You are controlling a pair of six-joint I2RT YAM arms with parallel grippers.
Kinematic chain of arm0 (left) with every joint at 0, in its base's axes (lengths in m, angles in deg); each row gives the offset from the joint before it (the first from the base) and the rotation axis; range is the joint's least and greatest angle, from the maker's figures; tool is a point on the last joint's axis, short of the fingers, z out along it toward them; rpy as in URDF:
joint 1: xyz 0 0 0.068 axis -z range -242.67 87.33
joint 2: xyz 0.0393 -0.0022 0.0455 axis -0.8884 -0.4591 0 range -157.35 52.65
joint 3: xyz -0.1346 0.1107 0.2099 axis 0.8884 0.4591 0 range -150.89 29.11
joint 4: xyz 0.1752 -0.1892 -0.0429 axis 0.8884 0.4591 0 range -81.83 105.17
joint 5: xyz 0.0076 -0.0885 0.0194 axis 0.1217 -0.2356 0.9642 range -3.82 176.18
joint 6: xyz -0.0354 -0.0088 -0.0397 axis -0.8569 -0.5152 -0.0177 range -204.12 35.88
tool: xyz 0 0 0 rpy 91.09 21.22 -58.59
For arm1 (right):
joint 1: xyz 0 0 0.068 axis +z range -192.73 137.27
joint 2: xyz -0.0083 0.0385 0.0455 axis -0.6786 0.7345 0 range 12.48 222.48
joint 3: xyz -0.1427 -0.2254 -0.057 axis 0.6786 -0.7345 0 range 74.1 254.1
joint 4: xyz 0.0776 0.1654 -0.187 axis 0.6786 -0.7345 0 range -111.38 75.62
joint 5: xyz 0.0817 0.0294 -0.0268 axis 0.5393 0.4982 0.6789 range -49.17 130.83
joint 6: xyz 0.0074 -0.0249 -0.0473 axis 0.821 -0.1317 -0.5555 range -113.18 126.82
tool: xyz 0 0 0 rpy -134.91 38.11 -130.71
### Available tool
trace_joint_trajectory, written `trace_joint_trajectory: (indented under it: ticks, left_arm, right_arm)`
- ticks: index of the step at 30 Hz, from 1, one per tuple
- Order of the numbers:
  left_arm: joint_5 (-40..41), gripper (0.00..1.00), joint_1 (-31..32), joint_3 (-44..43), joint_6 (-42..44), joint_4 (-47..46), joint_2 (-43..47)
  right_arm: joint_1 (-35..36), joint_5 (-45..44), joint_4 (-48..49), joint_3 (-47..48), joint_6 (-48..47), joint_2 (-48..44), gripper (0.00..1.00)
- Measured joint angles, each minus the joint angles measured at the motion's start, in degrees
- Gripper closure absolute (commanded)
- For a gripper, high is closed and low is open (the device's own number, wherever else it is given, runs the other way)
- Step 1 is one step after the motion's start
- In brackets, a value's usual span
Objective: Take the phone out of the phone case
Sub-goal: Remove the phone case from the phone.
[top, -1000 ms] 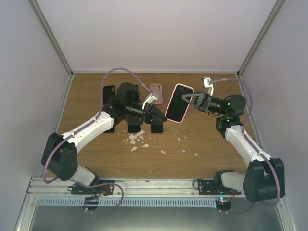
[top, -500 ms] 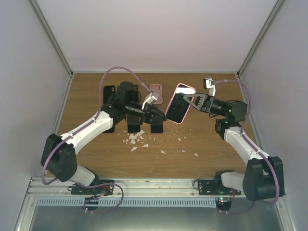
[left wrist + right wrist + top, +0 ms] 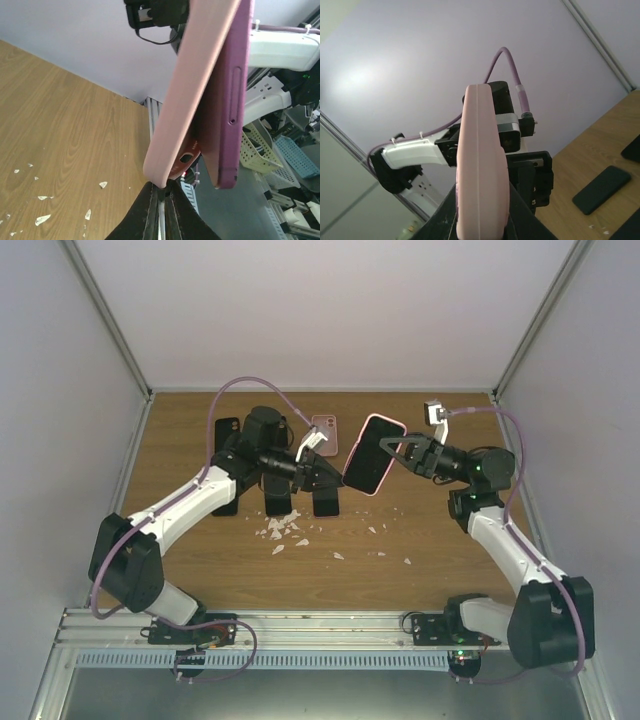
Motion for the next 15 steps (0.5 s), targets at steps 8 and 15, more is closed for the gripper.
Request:
trace_joint_trajectory:
  ticks: [8, 15]
  left_arm:
    - [0.07, 0.66, -0.96, -1.31, -3.89, 0.37, -1.75]
    - [-0.48, 0.54, -2.23, -3.80, -3.43, 0.66, -2.62]
  right_arm:
    - [3.06, 0.04, -20.39, 4.44, -19.96, -2.40, 0.99]
    - [5.25, -0.52, -34.58, 9.38, -34.07, -2.95, 1.00]
